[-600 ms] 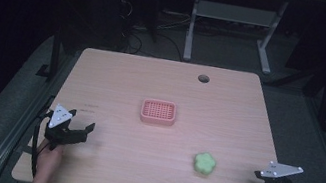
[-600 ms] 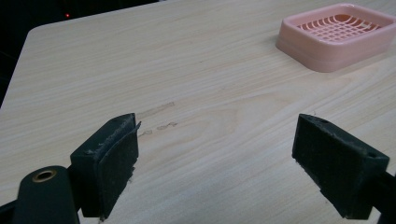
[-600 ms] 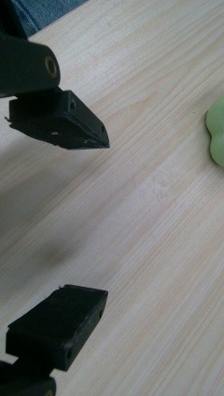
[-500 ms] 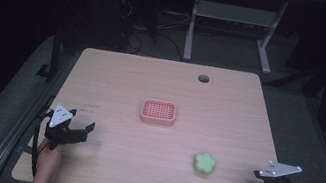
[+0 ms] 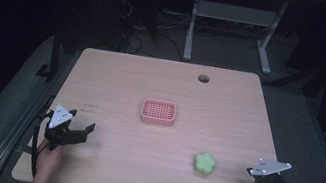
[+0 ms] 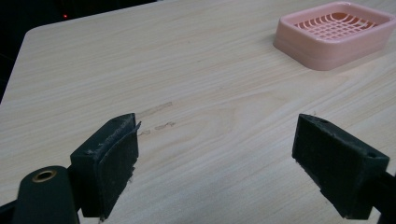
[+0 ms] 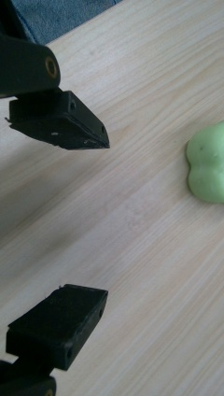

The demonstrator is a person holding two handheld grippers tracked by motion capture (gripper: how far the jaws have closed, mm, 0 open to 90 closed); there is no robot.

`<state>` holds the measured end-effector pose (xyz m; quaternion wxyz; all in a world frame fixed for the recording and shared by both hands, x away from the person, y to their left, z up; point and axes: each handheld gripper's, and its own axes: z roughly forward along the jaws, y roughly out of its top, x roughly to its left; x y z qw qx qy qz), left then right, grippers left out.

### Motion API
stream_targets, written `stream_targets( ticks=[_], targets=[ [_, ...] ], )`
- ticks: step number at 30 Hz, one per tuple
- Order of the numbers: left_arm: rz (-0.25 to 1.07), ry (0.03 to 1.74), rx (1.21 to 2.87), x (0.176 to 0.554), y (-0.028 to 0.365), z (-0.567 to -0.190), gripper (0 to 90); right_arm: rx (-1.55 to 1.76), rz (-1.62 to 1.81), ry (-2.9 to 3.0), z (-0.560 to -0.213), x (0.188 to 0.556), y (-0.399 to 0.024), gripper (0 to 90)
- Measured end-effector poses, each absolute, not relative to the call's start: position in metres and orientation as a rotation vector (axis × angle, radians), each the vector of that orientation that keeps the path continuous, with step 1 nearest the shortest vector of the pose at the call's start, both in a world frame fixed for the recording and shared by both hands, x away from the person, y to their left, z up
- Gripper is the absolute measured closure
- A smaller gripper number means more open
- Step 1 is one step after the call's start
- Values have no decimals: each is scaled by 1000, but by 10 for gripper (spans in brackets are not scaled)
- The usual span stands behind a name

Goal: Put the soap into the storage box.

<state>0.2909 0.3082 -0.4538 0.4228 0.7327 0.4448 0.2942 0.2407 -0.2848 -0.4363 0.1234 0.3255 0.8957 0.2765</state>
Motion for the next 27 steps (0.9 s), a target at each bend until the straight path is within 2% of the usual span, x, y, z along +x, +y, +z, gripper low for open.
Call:
stream_targets(
  ticks=[27],
  targets=[
    [740, 1126, 1830, 291, 311, -454, 142, 850, 720, 2695, -413, 263, -250, 218]
  ],
)
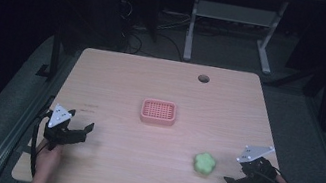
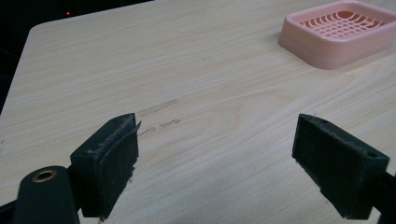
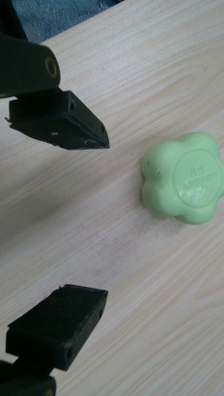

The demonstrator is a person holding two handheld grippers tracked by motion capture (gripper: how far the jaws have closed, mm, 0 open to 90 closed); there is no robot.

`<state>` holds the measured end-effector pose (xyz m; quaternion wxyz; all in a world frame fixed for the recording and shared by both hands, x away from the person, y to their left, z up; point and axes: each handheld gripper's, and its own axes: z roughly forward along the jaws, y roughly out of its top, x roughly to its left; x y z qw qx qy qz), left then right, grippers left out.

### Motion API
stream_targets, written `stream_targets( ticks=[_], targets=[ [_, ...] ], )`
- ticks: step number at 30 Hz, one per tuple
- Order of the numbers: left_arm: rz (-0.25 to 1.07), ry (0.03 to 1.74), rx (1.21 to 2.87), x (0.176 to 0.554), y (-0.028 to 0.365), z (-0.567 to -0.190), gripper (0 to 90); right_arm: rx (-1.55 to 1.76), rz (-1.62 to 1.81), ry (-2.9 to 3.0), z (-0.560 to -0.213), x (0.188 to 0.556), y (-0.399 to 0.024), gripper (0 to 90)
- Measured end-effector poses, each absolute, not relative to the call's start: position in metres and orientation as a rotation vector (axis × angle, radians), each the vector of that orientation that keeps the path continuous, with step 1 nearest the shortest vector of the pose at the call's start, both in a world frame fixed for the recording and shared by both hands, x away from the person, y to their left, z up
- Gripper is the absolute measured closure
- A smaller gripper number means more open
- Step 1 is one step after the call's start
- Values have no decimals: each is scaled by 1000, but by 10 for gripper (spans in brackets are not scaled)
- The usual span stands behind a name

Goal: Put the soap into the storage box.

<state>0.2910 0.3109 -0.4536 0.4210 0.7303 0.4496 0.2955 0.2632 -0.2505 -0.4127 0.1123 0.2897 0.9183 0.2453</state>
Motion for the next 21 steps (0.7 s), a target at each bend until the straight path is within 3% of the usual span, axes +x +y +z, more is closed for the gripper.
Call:
stream_targets(
  ticks=[21],
  targets=[
    [746, 1130, 1823, 290, 314, -452, 142, 784, 704, 2776, -410, 282, -218, 210]
  ],
)
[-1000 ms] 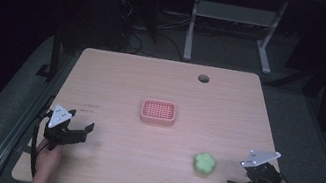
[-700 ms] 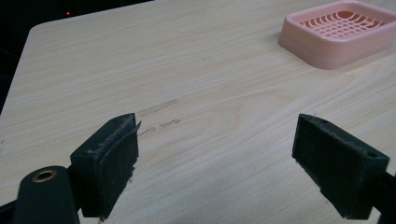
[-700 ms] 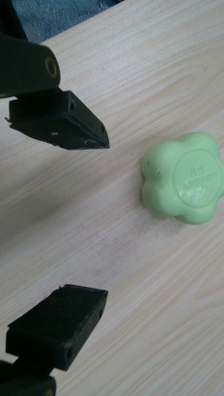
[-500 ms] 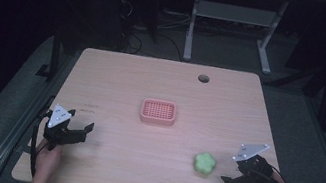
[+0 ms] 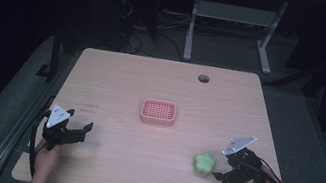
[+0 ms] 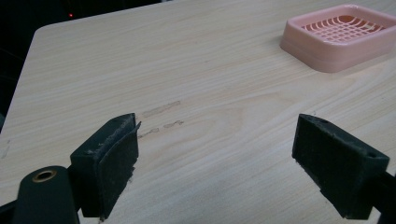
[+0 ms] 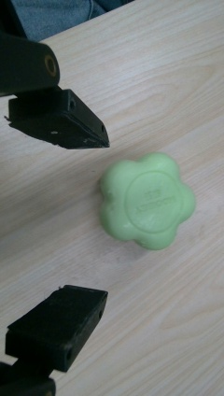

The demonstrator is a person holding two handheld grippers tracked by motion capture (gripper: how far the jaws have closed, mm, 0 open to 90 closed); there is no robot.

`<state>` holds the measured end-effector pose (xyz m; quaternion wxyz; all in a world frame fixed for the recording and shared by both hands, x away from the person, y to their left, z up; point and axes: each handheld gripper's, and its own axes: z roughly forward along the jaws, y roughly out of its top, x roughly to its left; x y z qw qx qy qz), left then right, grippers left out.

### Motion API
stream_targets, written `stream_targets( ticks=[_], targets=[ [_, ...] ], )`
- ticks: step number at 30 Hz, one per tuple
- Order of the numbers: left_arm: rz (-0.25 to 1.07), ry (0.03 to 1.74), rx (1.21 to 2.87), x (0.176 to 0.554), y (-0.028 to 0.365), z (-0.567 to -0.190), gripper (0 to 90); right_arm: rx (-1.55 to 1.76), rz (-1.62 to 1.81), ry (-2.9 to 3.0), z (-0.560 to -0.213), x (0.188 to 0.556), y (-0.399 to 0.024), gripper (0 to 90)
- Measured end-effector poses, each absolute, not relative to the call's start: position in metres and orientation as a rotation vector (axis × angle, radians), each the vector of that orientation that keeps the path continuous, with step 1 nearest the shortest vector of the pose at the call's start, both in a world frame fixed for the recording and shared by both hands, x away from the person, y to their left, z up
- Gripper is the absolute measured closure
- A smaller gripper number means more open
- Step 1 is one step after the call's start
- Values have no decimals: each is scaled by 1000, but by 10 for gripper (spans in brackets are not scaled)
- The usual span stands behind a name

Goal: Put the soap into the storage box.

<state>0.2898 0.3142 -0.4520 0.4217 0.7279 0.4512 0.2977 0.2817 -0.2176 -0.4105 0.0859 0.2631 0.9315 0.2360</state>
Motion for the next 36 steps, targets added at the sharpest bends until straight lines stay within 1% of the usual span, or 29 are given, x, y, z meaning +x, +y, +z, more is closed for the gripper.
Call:
stream_targets(
  ticks=[7, 16, 36],
  targets=[
    [748, 1133, 1821, 290, 314, -452, 142, 733, 679, 2811, -413, 287, -208, 204],
    [746, 1134, 1813, 290, 314, -452, 142, 687, 664, 2838, -416, 291, -196, 166],
    [746, 1136, 1812, 289, 315, -452, 142, 626, 550, 2901, -420, 308, -171, 158]
  ],
)
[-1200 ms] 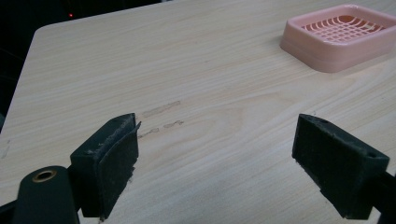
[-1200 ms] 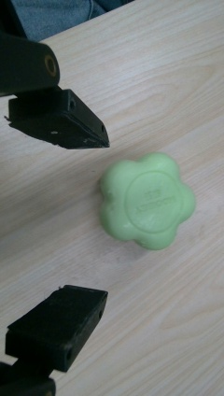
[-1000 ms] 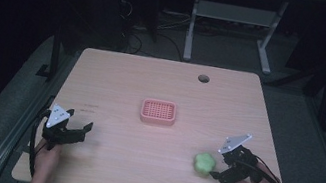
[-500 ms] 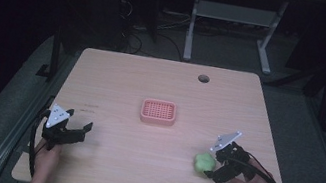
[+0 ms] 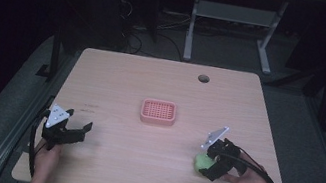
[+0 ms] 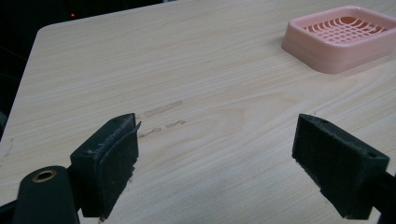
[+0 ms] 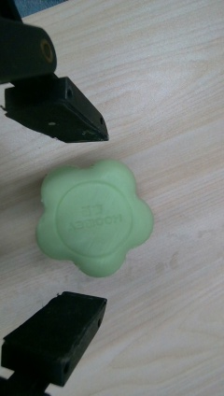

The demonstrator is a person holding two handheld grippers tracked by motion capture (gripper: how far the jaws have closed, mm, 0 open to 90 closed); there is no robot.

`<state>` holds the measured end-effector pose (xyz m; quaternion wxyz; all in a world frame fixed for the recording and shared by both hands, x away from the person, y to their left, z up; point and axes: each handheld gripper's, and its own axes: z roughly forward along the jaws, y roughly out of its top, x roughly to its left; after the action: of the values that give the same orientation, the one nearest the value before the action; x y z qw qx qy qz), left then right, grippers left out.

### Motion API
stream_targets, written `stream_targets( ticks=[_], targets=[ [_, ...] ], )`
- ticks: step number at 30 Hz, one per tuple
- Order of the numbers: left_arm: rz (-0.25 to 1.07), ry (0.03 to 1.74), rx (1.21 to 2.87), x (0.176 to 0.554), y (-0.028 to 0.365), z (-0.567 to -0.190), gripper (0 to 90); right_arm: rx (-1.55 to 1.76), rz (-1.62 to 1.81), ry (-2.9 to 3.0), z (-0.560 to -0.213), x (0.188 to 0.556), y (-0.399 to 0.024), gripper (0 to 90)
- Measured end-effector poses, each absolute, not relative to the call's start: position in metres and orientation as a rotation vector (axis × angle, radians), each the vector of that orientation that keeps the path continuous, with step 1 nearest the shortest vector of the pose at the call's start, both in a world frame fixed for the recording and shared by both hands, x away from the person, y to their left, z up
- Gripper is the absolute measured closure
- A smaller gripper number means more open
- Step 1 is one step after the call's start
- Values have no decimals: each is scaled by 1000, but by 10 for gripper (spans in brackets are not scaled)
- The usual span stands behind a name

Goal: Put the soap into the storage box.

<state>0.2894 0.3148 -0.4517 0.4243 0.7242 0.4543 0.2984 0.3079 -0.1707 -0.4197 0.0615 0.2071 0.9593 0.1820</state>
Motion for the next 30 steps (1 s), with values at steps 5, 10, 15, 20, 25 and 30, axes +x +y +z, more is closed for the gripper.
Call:
stream_targets(
  ticks=[5, 10, 15, 20, 25, 30],
  targets=[
    [748, 1134, 1817, 290, 315, -452, 142, 624, 514, 2933, -424, 310, -167, 158],
    [746, 1137, 1815, 289, 315, -452, 142, 623, 488, 2950, -427, 314, -164, 158],
    [744, 1138, 1818, 290, 315, -452, 142, 629, 462, 2974, -432, 318, -162, 157],
    [743, 1138, 1821, 290, 315, -452, 142, 619, 438, 2996, -436, 322, -160, 158],
    [743, 1138, 1819, 290, 315, -452, 142, 621, 413, 3011, -439, 326, -158, 160],
    [743, 1138, 1812, 290, 315, -452, 142, 608, 376, 3021, -440, 328, -156, 166]
  ],
)
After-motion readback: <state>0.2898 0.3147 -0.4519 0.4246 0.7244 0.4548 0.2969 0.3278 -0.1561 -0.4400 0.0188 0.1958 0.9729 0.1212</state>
